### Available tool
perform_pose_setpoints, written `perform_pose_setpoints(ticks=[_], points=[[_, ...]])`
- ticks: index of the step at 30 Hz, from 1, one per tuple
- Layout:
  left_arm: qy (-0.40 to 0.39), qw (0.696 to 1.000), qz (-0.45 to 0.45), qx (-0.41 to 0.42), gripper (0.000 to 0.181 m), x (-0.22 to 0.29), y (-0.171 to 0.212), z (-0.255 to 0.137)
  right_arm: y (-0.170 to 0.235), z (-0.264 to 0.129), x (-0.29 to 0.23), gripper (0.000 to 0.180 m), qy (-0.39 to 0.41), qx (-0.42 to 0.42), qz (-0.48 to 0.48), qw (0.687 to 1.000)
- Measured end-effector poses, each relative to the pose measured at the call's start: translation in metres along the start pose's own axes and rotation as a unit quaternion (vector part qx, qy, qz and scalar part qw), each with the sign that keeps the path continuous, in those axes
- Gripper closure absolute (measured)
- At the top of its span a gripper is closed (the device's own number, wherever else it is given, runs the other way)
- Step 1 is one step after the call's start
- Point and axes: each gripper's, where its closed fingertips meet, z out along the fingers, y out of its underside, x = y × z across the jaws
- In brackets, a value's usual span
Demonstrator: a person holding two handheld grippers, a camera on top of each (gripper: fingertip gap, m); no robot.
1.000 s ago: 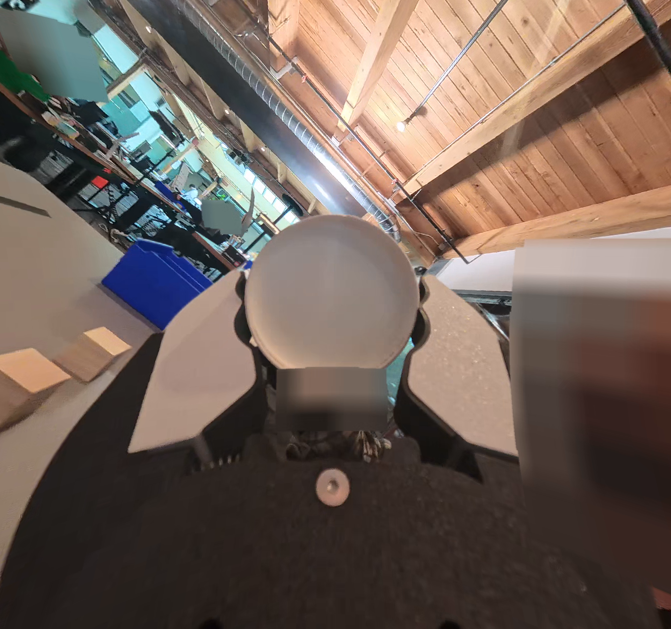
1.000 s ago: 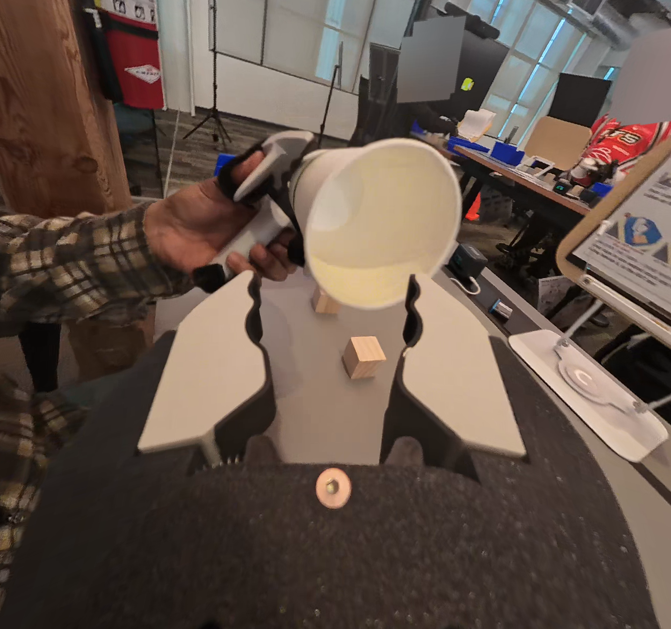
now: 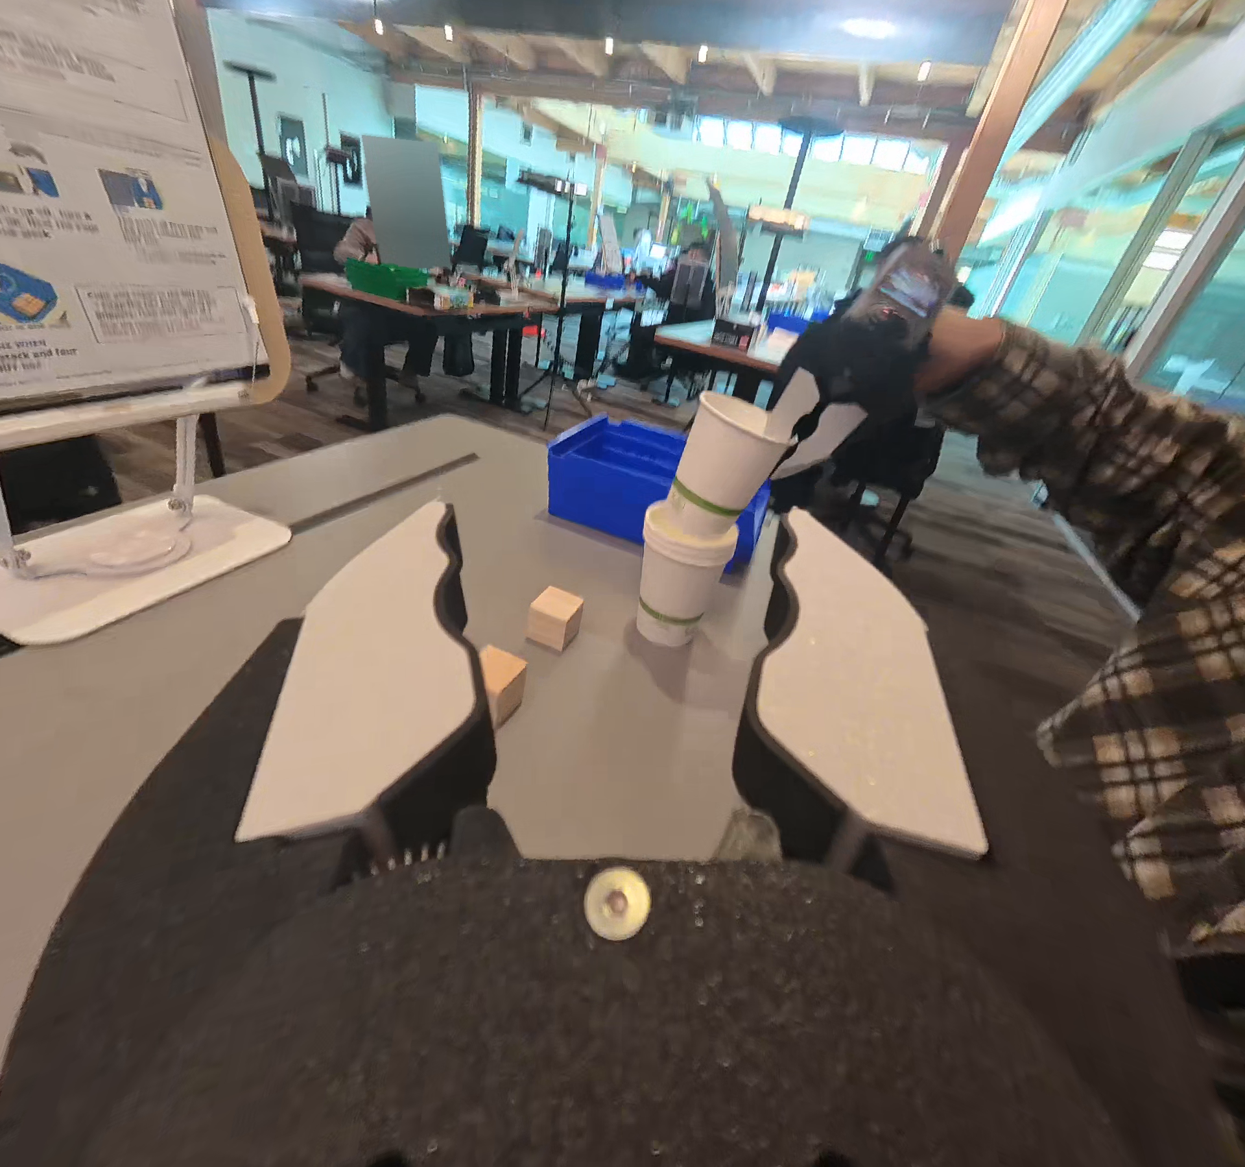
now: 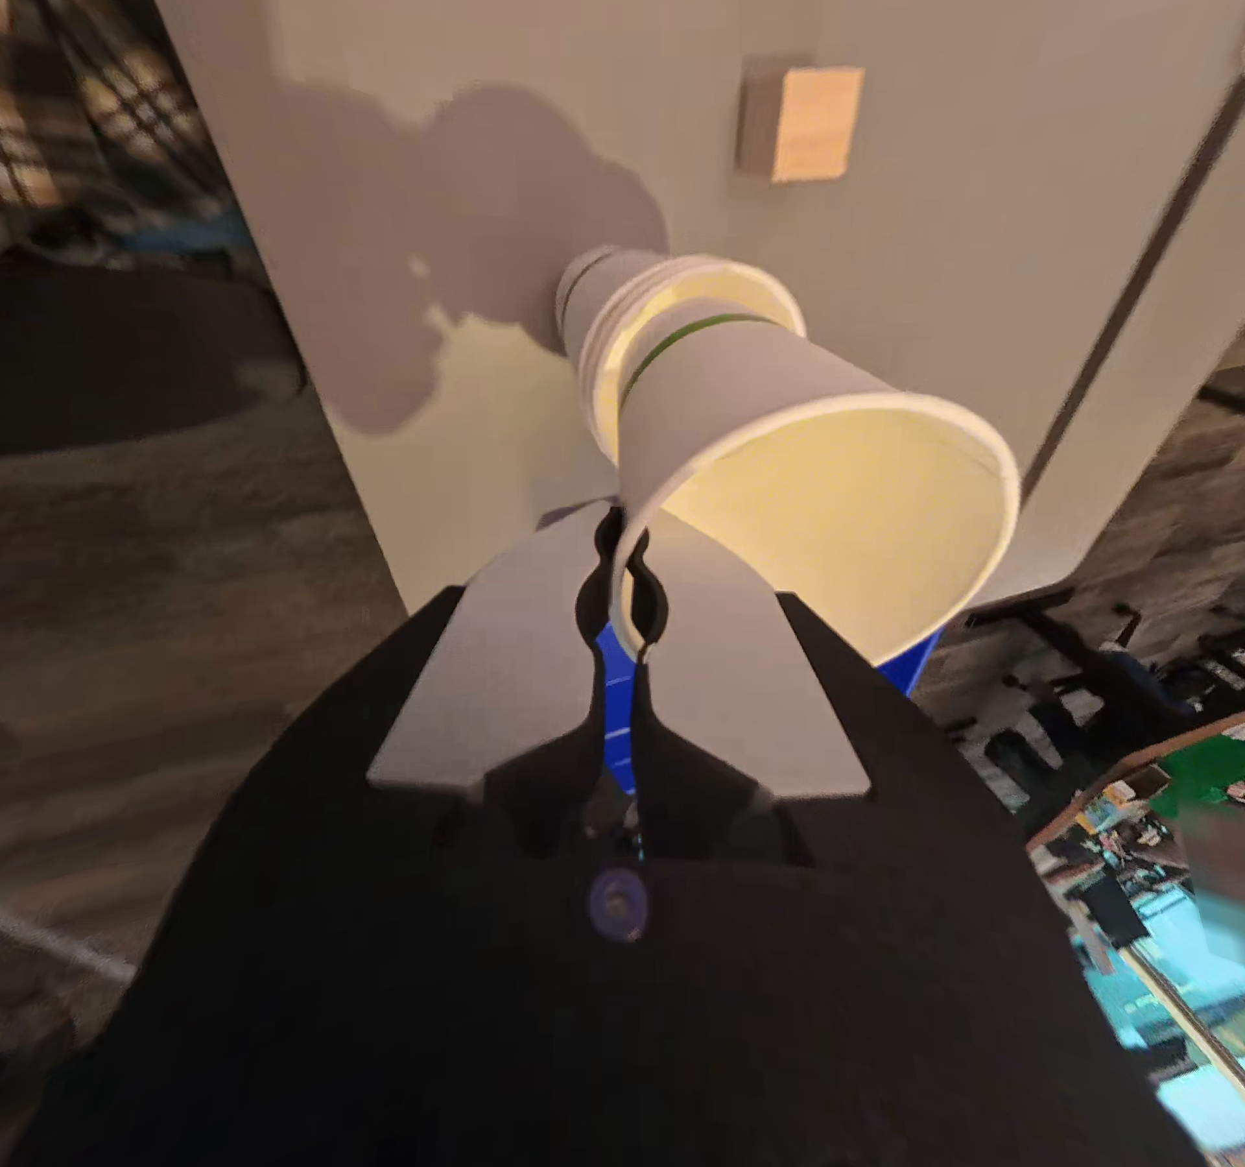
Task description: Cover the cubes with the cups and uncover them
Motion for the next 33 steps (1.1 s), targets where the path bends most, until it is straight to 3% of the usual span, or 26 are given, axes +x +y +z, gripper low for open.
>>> perform_pose_setpoints(ticks=[1, 3, 5, 8, 12, 16, 19, 24, 33], points=[[-0.003, 1.0, 0.004, -0.012, 0.093, 0.0, 0.006, 0.0, 0.002, 0.007, -0.001, 0.179, -0.007, -0.018, -0.003, 1.0], [-0.007, 0.999, 0.008, -0.031, 0.093, -0.002, 0.019, -0.001, 0.002, 0.018, -0.004, 0.175, -0.027, -0.034, -0.005, 0.999], [-0.012, 0.999, 0.006, -0.04, 0.092, -0.006, 0.027, -0.001, 0.003, 0.024, -0.003, 0.144, -0.031, -0.045, 0.002, 0.999], [-0.002, 0.998, 0.008, -0.06, 0.092, -0.004, 0.032, -0.003, -0.003, 0.02, 0.003, 0.125, -0.02, -0.003, 0.02, 1.0], [-0.007, 0.998, 0.025, -0.058, 0.092, -0.004, 0.031, -0.006, -0.01, 0.003, 0.027, 0.125, -0.008, 0.1, 0.139, 0.985], [-0.006, 0.998, 0.024, -0.058, 0.093, -0.003, 0.031, -0.006, 0.004, 0.004, 0.055, 0.128, -0.023, 0.151, 0.316, 0.937], [-0.005, 0.997, 0.029, -0.065, 0.093, 0.0, 0.033, -0.005, 0.012, 0.021, 0.065, 0.118, -0.05, 0.166, 0.402, 0.899], [-0.001, 0.995, 0.043, -0.085, 0.096, 0.004, 0.039, -0.002, 0.024, 0.064, 0.058, 0.109, -0.083, 0.104, 0.44, 0.888], [0.0, 0.994, 0.047, -0.098, 0.098, 0.003, 0.045, 0.0, 0.016, 0.106, 0.034, 0.122, -0.192, 0.032, 0.466, 0.863]])
